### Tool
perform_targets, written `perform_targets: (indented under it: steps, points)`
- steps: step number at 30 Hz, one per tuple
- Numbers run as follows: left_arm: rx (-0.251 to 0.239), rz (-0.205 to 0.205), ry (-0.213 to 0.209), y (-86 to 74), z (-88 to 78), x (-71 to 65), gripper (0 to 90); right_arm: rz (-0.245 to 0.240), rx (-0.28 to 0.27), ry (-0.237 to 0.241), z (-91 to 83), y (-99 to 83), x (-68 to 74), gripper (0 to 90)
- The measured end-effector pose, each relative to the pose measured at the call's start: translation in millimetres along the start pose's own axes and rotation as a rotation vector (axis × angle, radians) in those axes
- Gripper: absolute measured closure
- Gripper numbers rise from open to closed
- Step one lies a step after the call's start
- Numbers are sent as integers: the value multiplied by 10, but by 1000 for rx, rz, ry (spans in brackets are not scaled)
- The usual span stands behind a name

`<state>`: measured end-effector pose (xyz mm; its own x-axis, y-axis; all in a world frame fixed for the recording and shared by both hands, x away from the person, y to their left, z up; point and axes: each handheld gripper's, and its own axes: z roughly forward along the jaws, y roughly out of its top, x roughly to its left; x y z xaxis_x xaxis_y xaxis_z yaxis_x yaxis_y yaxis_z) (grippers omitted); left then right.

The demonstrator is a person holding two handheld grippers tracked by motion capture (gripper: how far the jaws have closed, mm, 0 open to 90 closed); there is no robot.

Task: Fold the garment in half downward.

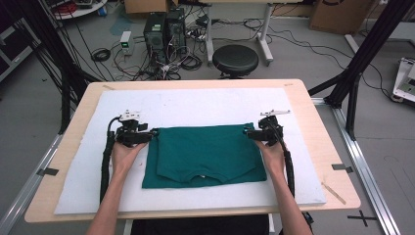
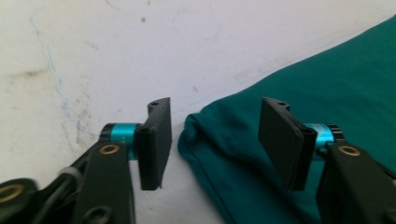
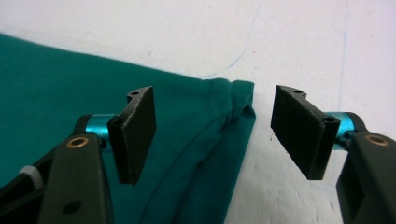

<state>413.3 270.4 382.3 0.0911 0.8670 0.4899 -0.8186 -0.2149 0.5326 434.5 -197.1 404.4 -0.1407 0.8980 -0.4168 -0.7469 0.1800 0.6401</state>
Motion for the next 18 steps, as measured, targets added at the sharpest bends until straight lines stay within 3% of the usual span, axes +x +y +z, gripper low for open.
perform_targets:
  steps: [4, 7, 9, 15, 18]
  points:
    - [-24, 23, -12, -13, -163, -75, 370, -43, -48, 13, -215, -98, 84, 269]
    - [-50, 24, -58, -45, -266, -119, 312, -69, -80, 34, -352, -157, 148, 228]
    - [-54, 28, -90, -63, -329, -142, 287, -70, -94, 70, -424, -190, 189, 203]
    - [-83, 38, -133, -153, -512, -185, 245, -91, -135, 96, -583, -266, 249, 203]
    - [-88, 36, -138, -233, -574, -171, 242, -78, -135, 112, -597, -331, 243, 203]
